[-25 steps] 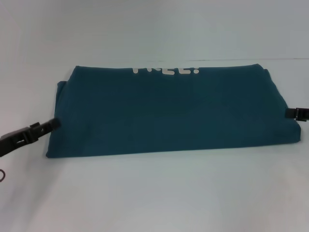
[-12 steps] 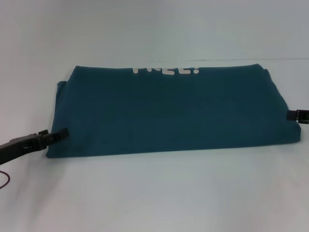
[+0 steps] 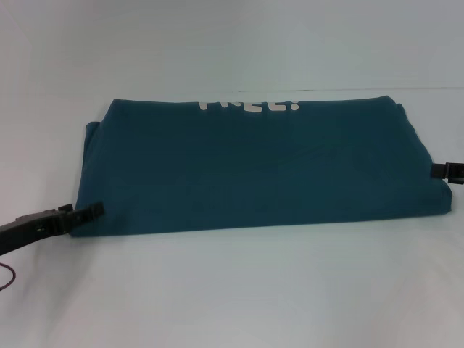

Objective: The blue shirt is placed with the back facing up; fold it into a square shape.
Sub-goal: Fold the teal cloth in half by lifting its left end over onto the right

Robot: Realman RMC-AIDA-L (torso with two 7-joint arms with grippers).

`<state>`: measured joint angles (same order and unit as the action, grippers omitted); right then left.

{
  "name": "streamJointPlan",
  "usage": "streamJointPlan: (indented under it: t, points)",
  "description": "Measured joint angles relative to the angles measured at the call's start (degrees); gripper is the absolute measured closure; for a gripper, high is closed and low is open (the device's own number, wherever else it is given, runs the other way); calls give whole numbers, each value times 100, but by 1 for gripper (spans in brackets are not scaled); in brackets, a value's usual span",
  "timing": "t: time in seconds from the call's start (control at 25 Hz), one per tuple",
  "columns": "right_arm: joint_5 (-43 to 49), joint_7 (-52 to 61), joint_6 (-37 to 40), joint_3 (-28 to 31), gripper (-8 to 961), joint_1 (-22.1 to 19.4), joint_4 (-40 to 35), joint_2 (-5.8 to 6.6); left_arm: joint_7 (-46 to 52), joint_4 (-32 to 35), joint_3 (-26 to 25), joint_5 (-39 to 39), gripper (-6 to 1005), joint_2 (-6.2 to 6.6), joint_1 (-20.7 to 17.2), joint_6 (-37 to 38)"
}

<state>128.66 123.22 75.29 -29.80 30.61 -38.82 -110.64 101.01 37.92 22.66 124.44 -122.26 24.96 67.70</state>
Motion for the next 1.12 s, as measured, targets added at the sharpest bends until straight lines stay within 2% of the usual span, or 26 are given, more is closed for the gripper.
streamJointPlan:
  t: [1.0, 1.12]
  points:
    - [-24, 0, -50, 0, 377, -41, 7, -14, 172, 83, 276, 179, 347, -13, 47, -197]
    - [-25, 0, -50, 0, 377, -52, 6, -17, 210, 105, 283, 179, 493, -16, 48, -247]
